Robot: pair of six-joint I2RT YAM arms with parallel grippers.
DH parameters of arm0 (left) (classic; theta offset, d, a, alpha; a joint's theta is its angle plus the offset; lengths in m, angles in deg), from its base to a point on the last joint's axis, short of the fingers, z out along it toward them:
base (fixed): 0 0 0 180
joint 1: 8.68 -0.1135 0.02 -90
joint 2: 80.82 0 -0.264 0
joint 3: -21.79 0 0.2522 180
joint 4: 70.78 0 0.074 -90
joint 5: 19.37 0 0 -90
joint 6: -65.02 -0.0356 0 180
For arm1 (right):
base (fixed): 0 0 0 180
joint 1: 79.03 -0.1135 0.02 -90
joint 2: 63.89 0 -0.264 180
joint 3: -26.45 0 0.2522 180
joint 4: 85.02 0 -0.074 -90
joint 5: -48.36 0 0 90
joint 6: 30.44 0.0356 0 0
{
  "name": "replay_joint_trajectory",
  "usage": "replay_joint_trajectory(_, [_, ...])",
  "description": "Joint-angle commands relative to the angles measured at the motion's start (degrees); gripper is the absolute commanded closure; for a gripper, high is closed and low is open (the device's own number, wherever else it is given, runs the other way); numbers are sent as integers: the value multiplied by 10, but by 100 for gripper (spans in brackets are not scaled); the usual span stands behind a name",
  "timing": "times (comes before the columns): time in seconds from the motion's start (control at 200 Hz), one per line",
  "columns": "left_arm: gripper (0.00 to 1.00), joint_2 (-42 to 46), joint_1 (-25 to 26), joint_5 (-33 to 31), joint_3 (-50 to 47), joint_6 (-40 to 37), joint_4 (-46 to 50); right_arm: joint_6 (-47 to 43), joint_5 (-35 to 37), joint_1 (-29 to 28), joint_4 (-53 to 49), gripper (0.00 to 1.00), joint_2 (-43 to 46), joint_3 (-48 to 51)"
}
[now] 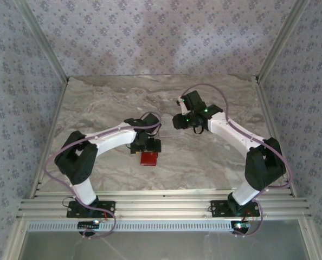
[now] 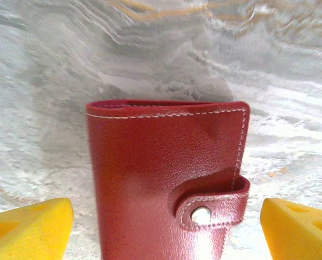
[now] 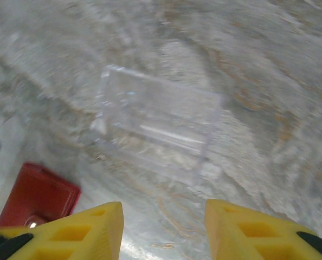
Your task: Take the credit cards out of the card holder
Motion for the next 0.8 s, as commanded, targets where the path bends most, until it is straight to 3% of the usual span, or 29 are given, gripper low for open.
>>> replay_joint_trajectory(0.0, [14, 67, -33, 8, -32, 5, 1, -142, -45, -45, -9, 55, 8, -1])
replay_joint_trajectory(0.165, [27, 130, -105, 93, -106, 28, -68, -274, -102, -87, 25, 56, 5, 25])
replay_joint_trajectory(0.28, [38, 142, -147, 188, -157, 46, -133, -372, -129, -115, 46, 55, -4, 60])
replay_joint_trajectory(0.4, [49, 148, -180, 244, -203, 68, -188, -438, -135, -134, 38, 56, -39, 54])
replay_joint_trajectory(0.795, [53, 163, -268, 337, -283, 79, -261, -478, -129, -167, 1, 57, -168, -36])
